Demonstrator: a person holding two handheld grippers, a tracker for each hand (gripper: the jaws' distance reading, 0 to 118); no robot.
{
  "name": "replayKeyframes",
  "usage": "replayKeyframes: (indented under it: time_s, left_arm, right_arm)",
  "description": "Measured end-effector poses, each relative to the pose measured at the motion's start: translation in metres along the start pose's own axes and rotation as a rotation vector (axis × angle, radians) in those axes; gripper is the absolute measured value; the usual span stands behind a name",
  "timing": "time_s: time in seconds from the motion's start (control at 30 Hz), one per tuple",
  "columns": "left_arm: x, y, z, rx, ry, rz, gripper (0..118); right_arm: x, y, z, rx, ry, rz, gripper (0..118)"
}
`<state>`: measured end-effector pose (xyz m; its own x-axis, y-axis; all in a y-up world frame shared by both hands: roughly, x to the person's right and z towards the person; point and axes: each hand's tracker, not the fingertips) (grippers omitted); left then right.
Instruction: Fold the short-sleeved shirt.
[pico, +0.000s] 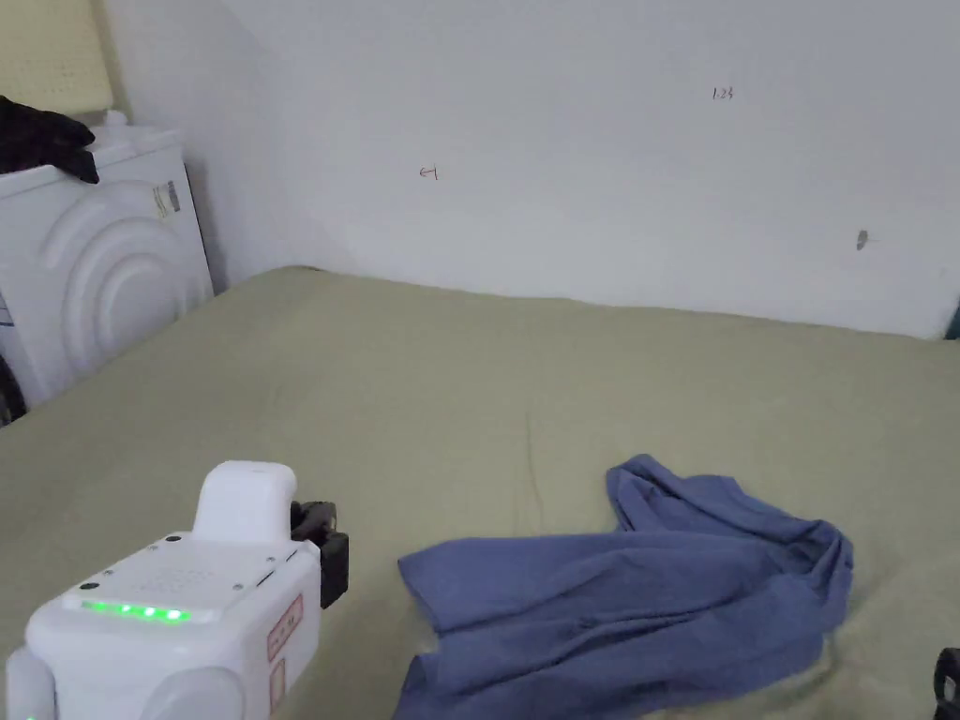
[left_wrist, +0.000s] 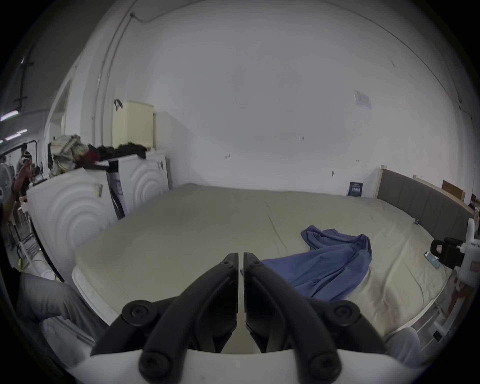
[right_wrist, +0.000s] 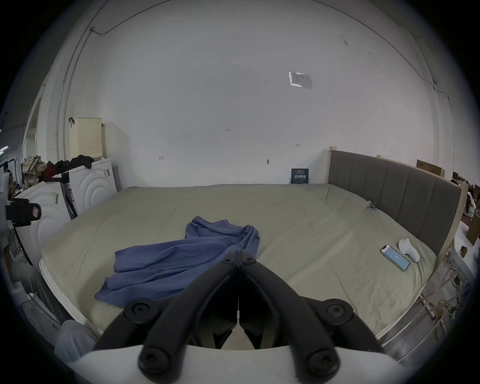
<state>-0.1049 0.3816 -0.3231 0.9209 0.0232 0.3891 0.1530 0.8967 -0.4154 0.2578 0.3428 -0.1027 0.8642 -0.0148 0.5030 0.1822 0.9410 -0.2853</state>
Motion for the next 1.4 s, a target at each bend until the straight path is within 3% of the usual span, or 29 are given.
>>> replayKeyframes:
  time_s: [0.13, 0.23, 0.27, 0.3, 0.33, 0.37, 0.63, 0.7, 0.73, 0.8, 0.87, 1.0, 1.17, 1.3, 1.33, 1.37, 1.4]
  left_arm:
    - [-0.006, 0.003, -0.088, -0.187, -0.049, -0.039, 1]
    - [-0.006, -0.002, -0.158, -0.299, -0.098, 0.022, 4]
    - [-0.003, -0.004, -0.181, -0.35, -0.096, 0.016, 26]
    - [-0.001, -0.007, -0.203, -0.394, -0.088, 0.011, 71]
    - [0.002, -0.011, -0.226, -0.464, -0.103, -0.009, 106]
    - [0.004, -0.015, -0.24, -0.449, -0.101, -0.007, 113]
    - [0.025, -0.048, -0.323, -0.641, 0.019, -0.127, 113]
    - [0.025, -0.05, -0.32, -0.65, 0.004, -0.128, 109]
    - [0.025, -0.047, -0.315, -0.637, -0.003, -0.12, 102]
    - [0.024, -0.041, -0.306, -0.644, -0.061, -0.079, 65]
    - [0.028, -0.034, -0.295, -0.607, -0.063, -0.133, 0]
    - [0.029, -0.033, -0.292, -0.601, -0.072, -0.133, 0]
    - [0.027, -0.033, -0.285, -0.597, -0.09, -0.113, 0]
    - [0.023, -0.036, -0.289, -0.593, -0.103, -0.121, 0]
    - [0.019, -0.038, -0.295, -0.592, -0.105, -0.123, 0]
    - [0.018, -0.039, -0.296, -0.591, -0.108, -0.122, 0]
    - [0.017, -0.039, -0.296, -0.59, -0.11, -0.118, 0]
  right_arm:
    - [-0.006, -0.006, -0.015, -0.036, 0.008, 0.007, 1]
    - [-0.01, -0.013, -0.028, -0.076, 0.012, 0.017, 1]
    - [-0.011, -0.015, -0.033, -0.09, 0.01, 0.02, 1]
    - [-0.012, -0.017, -0.037, -0.104, 0.011, 0.026, 1]
    - [-0.012, -0.019, -0.042, -0.12, 0.01, 0.033, 1]
    - [-0.013, -0.021, -0.046, -0.133, 0.008, 0.043, 1]
    - [-0.005, -0.029, -0.067, -0.192, -0.005, 0.05, 1]
    - [-0.001, -0.03, -0.069, -0.199, -0.012, 0.051, 1]
    - [0.001, -0.03, -0.07, -0.204, -0.015, 0.049, 1]
    - [0.006, -0.029, -0.074, -0.219, -0.024, 0.039, 1]
    - [0.011, -0.028, -0.081, -0.236, -0.038, 0.03, 1]
    - [0.021, -0.019, -0.106, -0.277, -0.07, 0.036, 1]
    - [0.047, 0.007, -0.187, -0.345, -0.081, 0.054, 1]
    - [0.073, 0.034, -0.272, -0.444, -0.003, -0.062, 2]
    - [0.076, 0.04, -0.29, -0.446, 0.006, -0.073, 11]
    - [0.077, 0.047, -0.309, -0.454, 0.0, -0.056, 59]
    - [0.079, 0.049, -0.325, -0.489, 0.048, -0.047, 100]
